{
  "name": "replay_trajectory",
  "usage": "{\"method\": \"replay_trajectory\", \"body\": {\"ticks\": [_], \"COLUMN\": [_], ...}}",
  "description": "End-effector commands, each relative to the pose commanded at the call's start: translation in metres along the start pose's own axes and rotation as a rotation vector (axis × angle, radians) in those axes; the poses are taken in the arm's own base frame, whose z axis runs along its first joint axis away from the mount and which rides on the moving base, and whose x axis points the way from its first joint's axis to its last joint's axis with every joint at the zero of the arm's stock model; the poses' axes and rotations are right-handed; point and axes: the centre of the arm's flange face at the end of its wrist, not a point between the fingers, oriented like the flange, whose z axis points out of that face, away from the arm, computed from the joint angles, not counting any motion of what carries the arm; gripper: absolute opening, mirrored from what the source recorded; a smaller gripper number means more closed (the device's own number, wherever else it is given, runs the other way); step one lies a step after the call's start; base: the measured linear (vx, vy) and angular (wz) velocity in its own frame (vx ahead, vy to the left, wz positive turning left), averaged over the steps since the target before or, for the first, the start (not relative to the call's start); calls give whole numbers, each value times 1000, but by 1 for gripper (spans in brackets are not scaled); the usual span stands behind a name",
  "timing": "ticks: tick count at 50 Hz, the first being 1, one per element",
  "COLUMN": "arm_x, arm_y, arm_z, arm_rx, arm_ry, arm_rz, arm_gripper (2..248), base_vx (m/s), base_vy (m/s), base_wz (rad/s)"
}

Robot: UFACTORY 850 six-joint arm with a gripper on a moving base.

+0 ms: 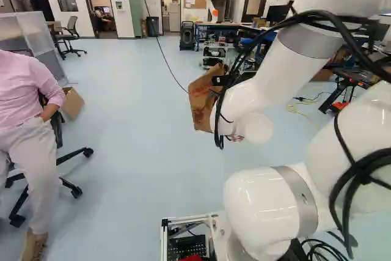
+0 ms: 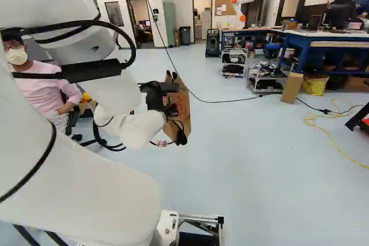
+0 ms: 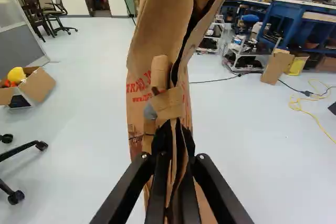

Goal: Pick up the grocery bag from the ground

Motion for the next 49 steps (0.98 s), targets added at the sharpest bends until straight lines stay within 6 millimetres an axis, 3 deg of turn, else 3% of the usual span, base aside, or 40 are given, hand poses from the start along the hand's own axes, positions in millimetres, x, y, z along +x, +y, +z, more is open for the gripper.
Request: {"method": "replay_trajectory", "body": {"ticks": [49], "arm_x": [-2], "arm_y": [-4], "arm_z": [-7], "arm_rx": [15], "arm_ry": [13], "arm_rz": [-6], "arm_gripper": [22], "base_vx": [0], "base_vy": [0], "base_wz": [0]}}
